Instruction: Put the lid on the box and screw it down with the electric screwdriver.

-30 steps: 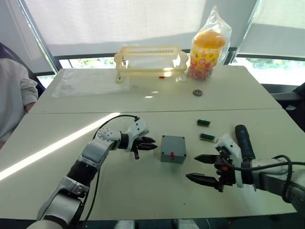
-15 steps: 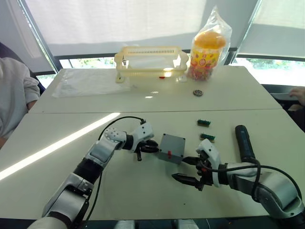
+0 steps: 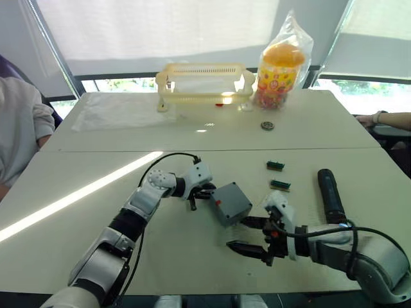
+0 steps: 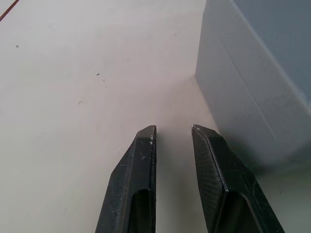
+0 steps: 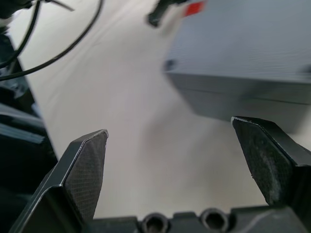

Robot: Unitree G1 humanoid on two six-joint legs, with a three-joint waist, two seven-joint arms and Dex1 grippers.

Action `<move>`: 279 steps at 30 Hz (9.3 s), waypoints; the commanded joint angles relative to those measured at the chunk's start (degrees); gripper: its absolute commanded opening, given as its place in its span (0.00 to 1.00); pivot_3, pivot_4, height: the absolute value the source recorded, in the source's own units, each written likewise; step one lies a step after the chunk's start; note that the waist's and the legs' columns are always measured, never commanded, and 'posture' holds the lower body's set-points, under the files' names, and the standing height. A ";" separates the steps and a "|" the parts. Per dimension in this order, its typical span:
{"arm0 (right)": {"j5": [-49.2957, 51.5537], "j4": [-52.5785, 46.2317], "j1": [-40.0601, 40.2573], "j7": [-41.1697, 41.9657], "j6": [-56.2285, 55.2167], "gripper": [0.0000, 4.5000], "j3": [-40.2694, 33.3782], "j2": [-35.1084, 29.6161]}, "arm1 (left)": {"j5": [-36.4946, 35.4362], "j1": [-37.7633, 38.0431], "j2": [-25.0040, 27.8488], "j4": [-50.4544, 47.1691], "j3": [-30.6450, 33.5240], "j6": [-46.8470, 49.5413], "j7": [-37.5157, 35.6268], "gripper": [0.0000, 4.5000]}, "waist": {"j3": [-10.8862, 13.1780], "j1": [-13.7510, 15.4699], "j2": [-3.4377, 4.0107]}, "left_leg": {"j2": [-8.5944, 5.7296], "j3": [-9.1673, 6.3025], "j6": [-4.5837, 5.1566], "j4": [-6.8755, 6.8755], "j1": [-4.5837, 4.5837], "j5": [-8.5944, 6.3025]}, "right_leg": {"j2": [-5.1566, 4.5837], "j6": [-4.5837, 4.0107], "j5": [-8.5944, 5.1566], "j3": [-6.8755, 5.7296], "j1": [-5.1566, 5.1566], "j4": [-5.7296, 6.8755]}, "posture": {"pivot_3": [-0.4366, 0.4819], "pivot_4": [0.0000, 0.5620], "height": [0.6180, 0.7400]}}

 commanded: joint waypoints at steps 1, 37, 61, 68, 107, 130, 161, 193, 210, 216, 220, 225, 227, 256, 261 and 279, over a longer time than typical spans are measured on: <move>2.67 -1.70 0.73 2.54 -0.69 0.99 -4.60 -2.34 | -0.71 2.38 4.10 -4.93 2.67 2.95 -1.16 0.25 | 0.00 -0.51 0.00 | 0.01 -0.03 0.00 -0.02 0.00 0.00 | 0.01 0.00 0.00 -0.02 -0.01 0.02 | 0.48 0.27 1.00; -9.58 5.45 -3.63 7.56 -9.21 0.99 7.95 2.48 | -6.99 9.25 3.88 -20.62 1.24 16.47 -2.08 0.25 | 0.00 -0.55 0.00 | -0.01 -0.01 0.02 0.06 -0.01 -0.01 | -0.03 0.00 0.00 -0.01 0.00 0.09 | 0.48 0.27 1.00; -6.99 9.33 -3.72 7.05 -9.48 0.99 -8.65 -2.59 | -14.28 8.83 13.11 -28.46 8.43 19.89 -7.28 0.25 | 0.00 -0.53 0.00 | 0.00 -0.01 0.02 0.08 -0.01 -0.01 | -0.03 0.00 0.00 -0.01 0.00 0.10 | 0.48 0.27 1.00; -16.11 22.29 -11.30 1.53 -19.56 0.99 -7.11 2.28 | -18.59 5.86 15.63 -34.27 9.47 22.94 -9.48 0.25 | 0.00 -0.59 0.01 | -0.01 0.04 0.01 0.13 -0.02 -0.01 | -0.04 -0.01 0.00 0.03 0.01 0.10 | 0.48 0.27 1.00; -26.88 36.41 -11.60 -0.19 -33.58 0.35 -3.85 9.78 | -19.22 4.80 15.12 -37.21 5.44 23.75 -6.56 0.25 | 0.01 -0.69 0.03 | -0.02 0.06 0.01 0.15 0.00 -0.01 | -0.03 0.00 0.00 0.07 -0.03 0.27 | 0.48 0.27 1.00; -24.48 32.29 -11.95 -2.35 -31.20 0.03 -7.88 10.45 | -17.05 6.24 14.68 -34.61 4.42 20.04 -7.63 0.25 | 0.01 -0.68 0.04 | -0.02 0.05 0.01 0.15 0.00 -0.01 | -0.03 0.00 0.00 0.07 -0.04 0.28 | 0.48 0.27 1.00; -26.68 36.22 -11.53 -3.03 -30.92 0.42 -5.82 12.82 | -16.43 5.76 12.96 -32.40 4.03 18.21 -7.12 0.25 | 0.01 -0.68 0.04 | -0.02 0.05 0.01 0.15 0.01 -0.01 | -0.03 0.00 0.00 0.06 -0.03 0.29 | 0.48 0.27 1.00; -26.98 30.77 -10.90 -5.39 -31.43 0.01 -7.49 12.99 | -16.09 5.89 13.76 -33.20 3.30 19.07 -7.67 0.25 | 0.01 -0.69 0.04 | -0.02 0.06 0.01 0.16 0.01 -0.01 | -0.03 0.00 0.00 0.07 -0.08 0.38 | 0.48 0.27 1.00; -12.13 11.89 -9.98 -2.79 -16.84 0.01 -8.83 12.50 | -16.67 2.72 11.35 -31.49 3.51 18.09 -7.95 0.25 | 0.01 -0.67 0.04 | -0.03 0.03 0.01 0.16 0.01 -0.01 | -0.03 0.00 -0.01 0.07 -0.14 0.55 | 0.48 0.27 1.00; -13.41 11.49 -9.61 -1.82 -16.99 0.01 -2.36 13.12 | -14.29 0.76 7.67 -26.94 0.87 15.47 -7.80 0.25 | 0.01 -0.59 0.03 | -0.04 0.03 0.02 0.22 0.01 -0.01 | -0.03 0.00 -0.02 0.07 -0.14 0.60 | 0.48 0.27 1.00; -14.10 12.17 -9.82 -0.97 -17.97 0.01 0.08 13.16 | -13.62 0.50 7.07 -26.29 0.27 14.84 -8.25 0.25 | 0.01 -0.65 0.03 | -0.04 0.03 0.01 0.25 0.00 -0.01 | -0.03 0.00 -0.02 0.07 -0.15 0.62 | 0.48 0.27 1.00; -14.38 12.65 -9.93 -0.77 -18.38 0.01 1.30 13.42 | -12.63 1.48 8.16 -27.58 0.15 14.66 -8.66 0.25 | 0.01 -0.67 0.03 | -0.04 0.03 0.02 0.25 0.00 -0.01 | -0.03 0.00 -0.02 0.08 -0.21 0.69 | 0.48 0.27 1.00; -14.75 13.07 -9.94 -0.71 -18.80 0.01 1.80 13.44 | -12.86 1.80 8.48 -28.44 0.46 15.18 -8.70 0.25 | 0.01 -0.66 0.03 | -0.04 0.03 0.01 0.25 0.00 -0.01 | -0.03 0.00 -0.02 0.07 -0.21 0.70 | 0.48 0.27 1.00; -20.32 14.84 -11.67 2.99 -21.60 0.78 3.53 9.96 | -17.73 3.84 12.39 -34.24 5.97 21.76 -6.09 0.25 | 0.01 -0.64 0.03 | -0.04 0.03 0.01 0.27 0.00 -0.01 | -0.03 0.00 -0.02 0.09 -0.22 0.72 | 0.48 0.27 1.00; -12.00 9.80 -15.17 2.01 -12.38 0.78 -5.72 6.27 | -18.36 3.53 12.77 -34.56 6.13 21.33 -6.58 0.25 | 0.01 -0.64 0.03 | -0.04 0.03 0.01 0.26 -0.01 -0.01 | -0.03 -0.01 -0.02 0.09 -0.25 0.72 | 0.48 0.27 1.00; -4.19 34.13 -24.33 12.23 23.97 0.98 -4.17 -36.63 | -23.73 3.96 15.07 -45.17 4.91 20.28 -10.89 0.25 | 0.03 -0.71 0.10 | 0.01 0.28 0.07 0.26 -0.06 -0.04 | -0.06 -0.23 -0.14 0.23 -0.34 0.60 | 0.48 0.27 1.00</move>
